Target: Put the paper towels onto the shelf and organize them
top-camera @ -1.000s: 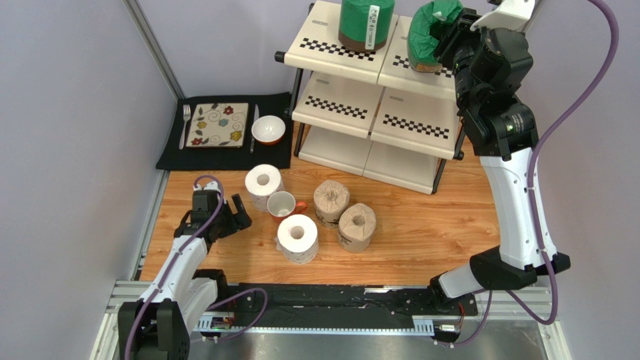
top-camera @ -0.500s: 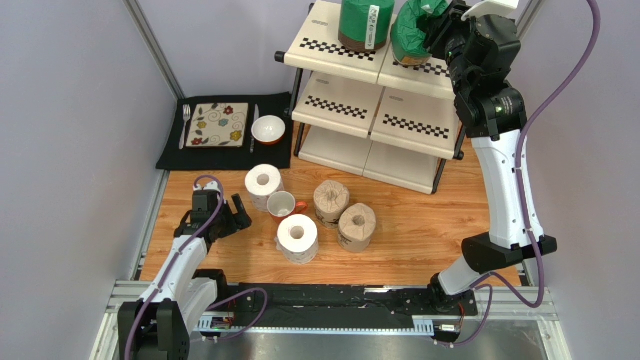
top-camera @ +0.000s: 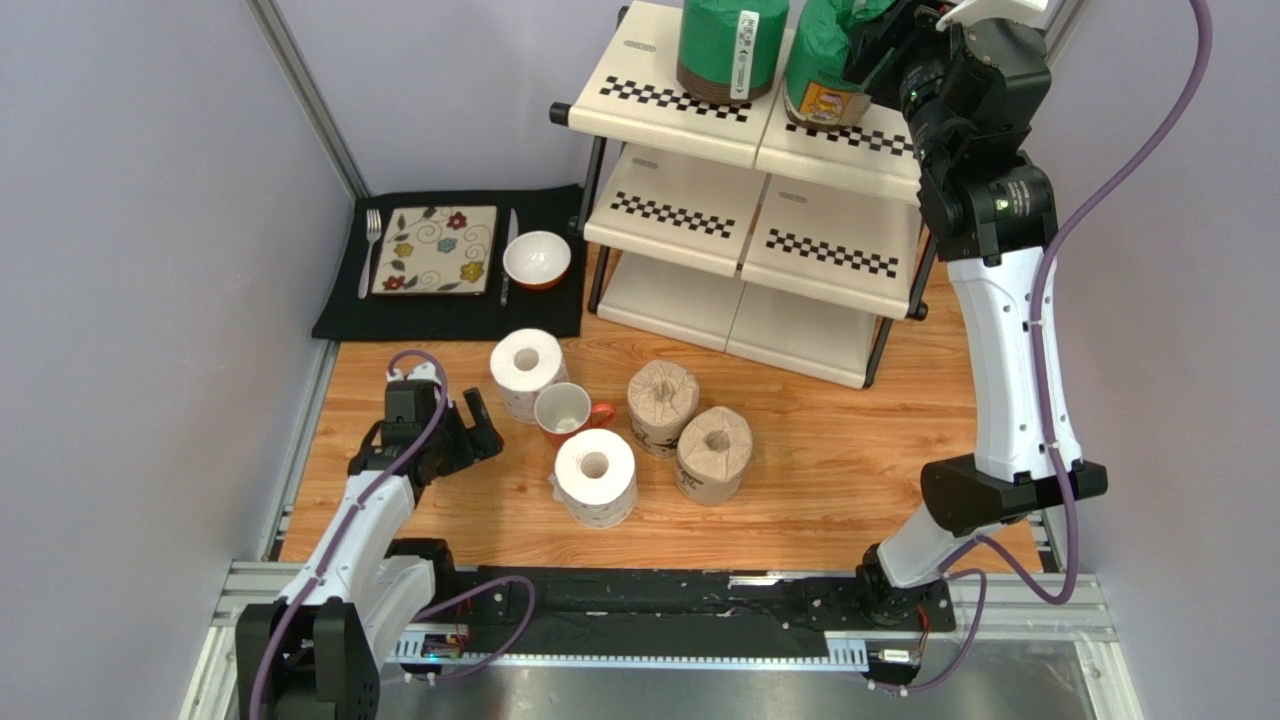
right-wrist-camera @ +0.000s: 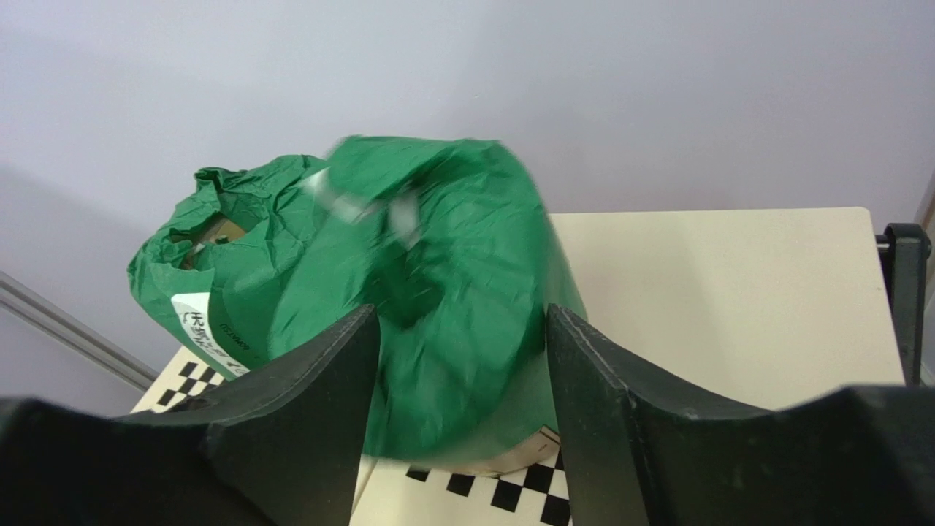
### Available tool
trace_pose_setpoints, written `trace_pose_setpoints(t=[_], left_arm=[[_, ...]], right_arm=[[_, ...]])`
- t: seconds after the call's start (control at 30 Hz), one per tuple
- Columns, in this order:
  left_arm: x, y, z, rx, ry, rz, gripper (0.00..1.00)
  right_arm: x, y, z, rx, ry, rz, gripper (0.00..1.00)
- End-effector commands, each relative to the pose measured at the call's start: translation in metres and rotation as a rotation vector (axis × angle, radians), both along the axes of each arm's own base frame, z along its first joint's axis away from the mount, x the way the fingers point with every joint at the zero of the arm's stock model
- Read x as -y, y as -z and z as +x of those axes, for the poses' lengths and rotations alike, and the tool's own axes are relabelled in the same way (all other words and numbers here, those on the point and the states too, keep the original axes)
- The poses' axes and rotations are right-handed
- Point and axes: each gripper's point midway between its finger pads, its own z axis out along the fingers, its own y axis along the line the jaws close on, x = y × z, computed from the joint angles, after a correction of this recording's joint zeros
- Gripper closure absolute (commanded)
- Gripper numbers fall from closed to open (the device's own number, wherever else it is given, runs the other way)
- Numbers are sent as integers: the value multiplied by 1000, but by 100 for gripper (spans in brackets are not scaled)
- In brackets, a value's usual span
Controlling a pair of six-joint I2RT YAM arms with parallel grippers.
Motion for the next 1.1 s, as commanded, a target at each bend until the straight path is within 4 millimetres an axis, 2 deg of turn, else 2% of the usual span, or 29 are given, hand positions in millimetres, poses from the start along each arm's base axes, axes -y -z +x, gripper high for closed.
trace_pose_setpoints(t=[0.0,0.2,0.3,0.37,0.43,0.47,0.53,0.67,0.7,0.77,0.8,0.83,0.9,0.93,0.97,1.0,1.03,1.07], left_arm=[[1,0,-1,-2,6,-4,5],[0,0,-1,-5,3,1,5],[0,1,-1,-6,4,-1,5],[0,0,-1,-5,5,-1,5],[0,0,-1,-5,5,-2,5],[1,1,-1,-6,6,-3,5],[1,1,-1,-6,7,-5,5],[2,1,-2,-7,10,-10,5],[2,1,-2,-8,10,-9,5],[2,1,-1,-6,11,-8,5],[2,0,-1,-4,12,-10,5],[2,0,-1,-6,10,-10,5],[2,0,-1,-6,10,-10,5],[2,0,-1,-6,12,-10,5],[2,1,-2,-7,10,-10,5],[2,1,-2,-7,11,-7,5],[2,1,-2,-7,11,-7,5],[1,1,-2,-7,10,-6,5]], right_arm=[[-4,-31,-4,99,-51,51,36],[-10,-38,-1,134,-111,67,35],[-13,-50,-7,174,-138,69,34],[-7,-54,-12,193,-118,76,35],[7,-57,-14,210,-50,92,35],[13,-48,-11,192,-21,97,35],[41,-49,-16,199,88,137,35],[82,-28,-12,153,250,208,35],[93,-19,-7,131,279,211,35],[96,-13,2,115,268,214,35],[102,-18,3,127,271,216,35],[98,-10,17,104,245,204,35],[91,-7,29,84,193,160,35],[77,-12,42,89,109,136,34],[86,-12,48,84,107,115,34],[81,-7,54,58,62,83,34],[80,-22,51,93,43,70,34],[76,-7,69,61,10,55,34]])
